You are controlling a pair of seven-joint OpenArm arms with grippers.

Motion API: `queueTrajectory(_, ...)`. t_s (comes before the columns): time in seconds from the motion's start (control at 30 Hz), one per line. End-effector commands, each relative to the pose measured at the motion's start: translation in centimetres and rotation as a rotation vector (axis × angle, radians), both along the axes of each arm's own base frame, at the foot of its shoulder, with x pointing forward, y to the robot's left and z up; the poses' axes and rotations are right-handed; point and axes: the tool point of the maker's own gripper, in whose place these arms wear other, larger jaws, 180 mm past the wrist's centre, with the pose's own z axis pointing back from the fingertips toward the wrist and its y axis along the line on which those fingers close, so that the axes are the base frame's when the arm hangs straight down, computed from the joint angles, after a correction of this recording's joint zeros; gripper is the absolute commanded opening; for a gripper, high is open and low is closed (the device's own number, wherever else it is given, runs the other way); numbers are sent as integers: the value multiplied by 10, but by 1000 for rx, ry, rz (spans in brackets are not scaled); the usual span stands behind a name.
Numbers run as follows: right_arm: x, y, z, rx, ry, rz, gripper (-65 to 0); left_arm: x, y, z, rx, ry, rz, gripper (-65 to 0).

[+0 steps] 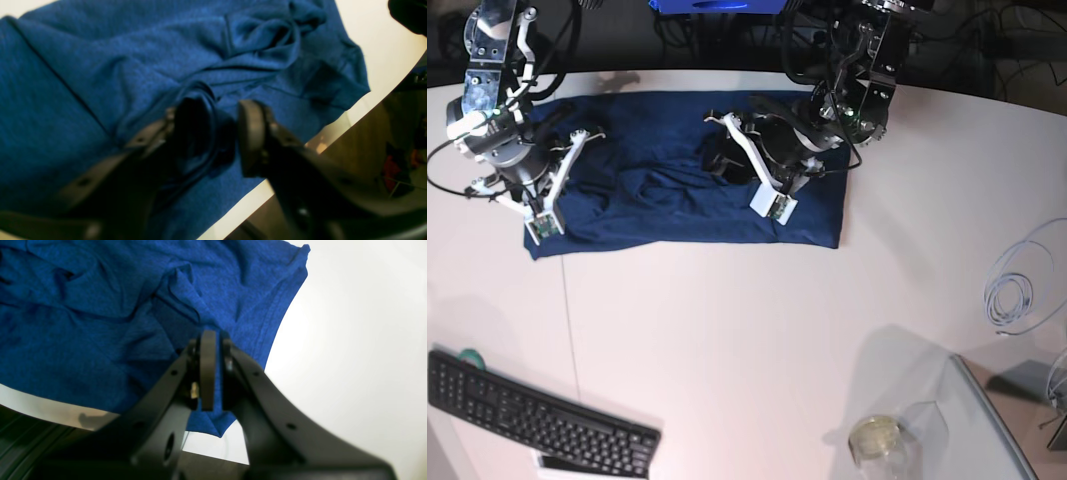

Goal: Layout the t-shirt on the table in an organized manner, then fold the t-shirt properly
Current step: 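Push and tuck the folded fabric with the left gripper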

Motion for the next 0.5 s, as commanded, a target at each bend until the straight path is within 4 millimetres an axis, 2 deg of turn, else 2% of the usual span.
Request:
queueTrajectory(0.0, 7, -1, 9, 0, -38, 2, -626, 10, -6, 17, -37, -52, 5, -351)
queueTrajectory(0.1, 7, -1, 9, 0, -38, 2, -626, 10, -15, 28, -53, -79, -18, -298)
queueTrajectory(0.2, 7, -1, 9, 0, -38, 2, -626, 6, -26, 41, -73, -108, -51, -288)
queueTrajectory(0.27, 7, -1, 9, 0, -38, 2, -626, 7, -26, 51, -79, -136, -50, -291)
queueTrajectory(0.33, 7, -1, 9, 0, -38, 2, -626, 7, -9, 54, -54, -151, -18, -311)
queueTrajectory(0.37, 7, -1, 9, 0, -38, 2, -626, 9, 2, 55, -38, -152, 17, -349)
queueTrajectory(0.4, 7, -1, 9, 0, -38, 2, -626, 12, 15, 55, -21, -152, 60, -415)
queueTrajectory(0.47, 4, -1, 8, 0, -31, 2, -626, 17, 42, 52, 18, -147, 141, -601)
